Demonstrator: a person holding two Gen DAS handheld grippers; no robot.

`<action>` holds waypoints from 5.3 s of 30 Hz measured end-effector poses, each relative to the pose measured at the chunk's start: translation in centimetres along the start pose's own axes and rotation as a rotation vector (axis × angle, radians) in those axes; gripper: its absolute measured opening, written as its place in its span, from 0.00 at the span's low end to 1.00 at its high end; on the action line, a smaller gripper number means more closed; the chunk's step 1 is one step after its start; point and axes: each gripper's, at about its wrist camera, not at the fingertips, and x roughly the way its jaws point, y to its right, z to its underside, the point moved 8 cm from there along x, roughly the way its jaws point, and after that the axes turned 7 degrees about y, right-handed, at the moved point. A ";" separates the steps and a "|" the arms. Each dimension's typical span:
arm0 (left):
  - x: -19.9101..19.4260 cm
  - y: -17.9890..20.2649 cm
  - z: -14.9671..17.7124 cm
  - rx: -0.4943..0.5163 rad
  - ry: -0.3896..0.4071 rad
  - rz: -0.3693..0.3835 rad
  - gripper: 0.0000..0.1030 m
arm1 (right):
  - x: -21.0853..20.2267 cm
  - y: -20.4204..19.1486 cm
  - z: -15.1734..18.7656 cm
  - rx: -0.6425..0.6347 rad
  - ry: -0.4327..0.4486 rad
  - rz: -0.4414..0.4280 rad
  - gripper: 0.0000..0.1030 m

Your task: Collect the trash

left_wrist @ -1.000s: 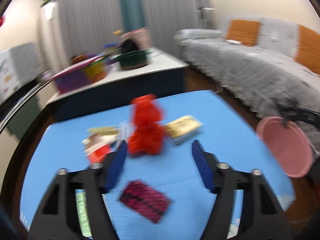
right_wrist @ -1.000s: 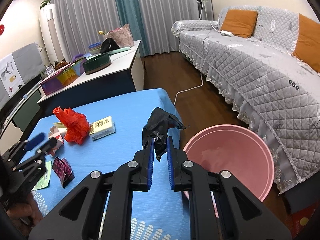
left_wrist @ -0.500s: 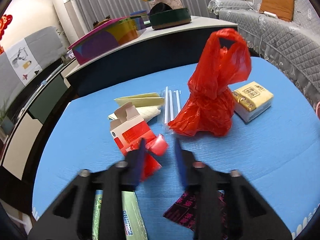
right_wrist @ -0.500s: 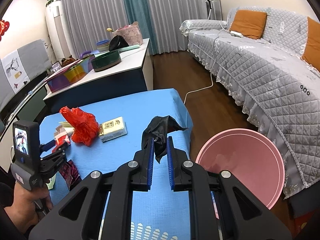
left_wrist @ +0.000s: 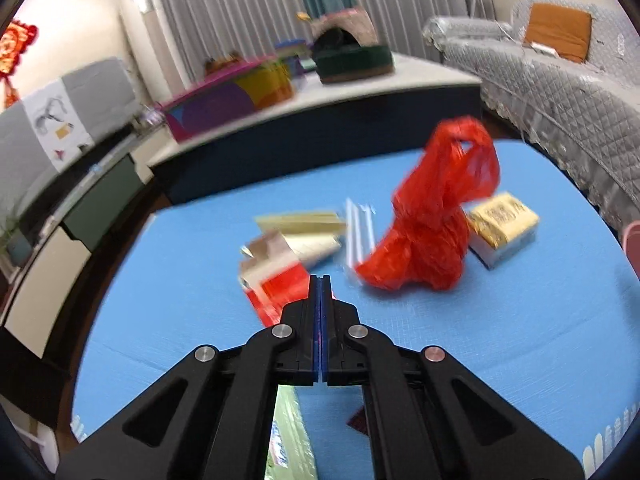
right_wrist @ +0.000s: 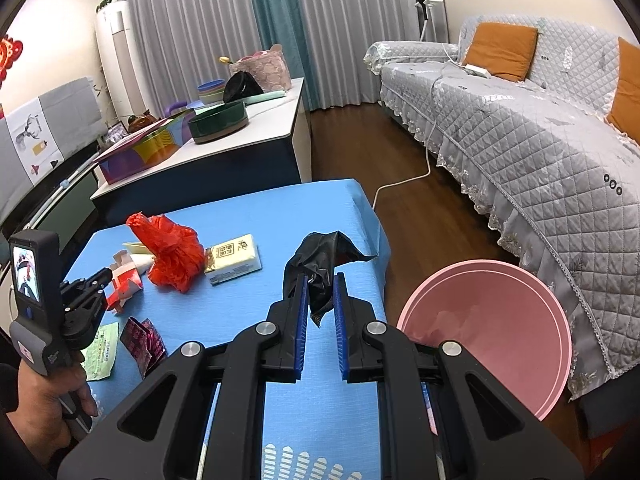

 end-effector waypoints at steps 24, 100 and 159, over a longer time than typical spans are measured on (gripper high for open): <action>-0.6 -2.6 -0.9 0.008 0.068 -0.120 0.03 | -0.9 0.3 0.1 -0.002 0.003 0.006 0.13; -13.8 31.3 -6.4 0.163 0.194 0.783 0.26 | -4.6 18.7 -1.7 0.217 0.043 0.259 0.29; -4.6 -12.8 11.6 -0.344 -0.024 0.048 0.44 | 6.1 -18.9 9.3 -0.179 -0.219 -0.339 0.33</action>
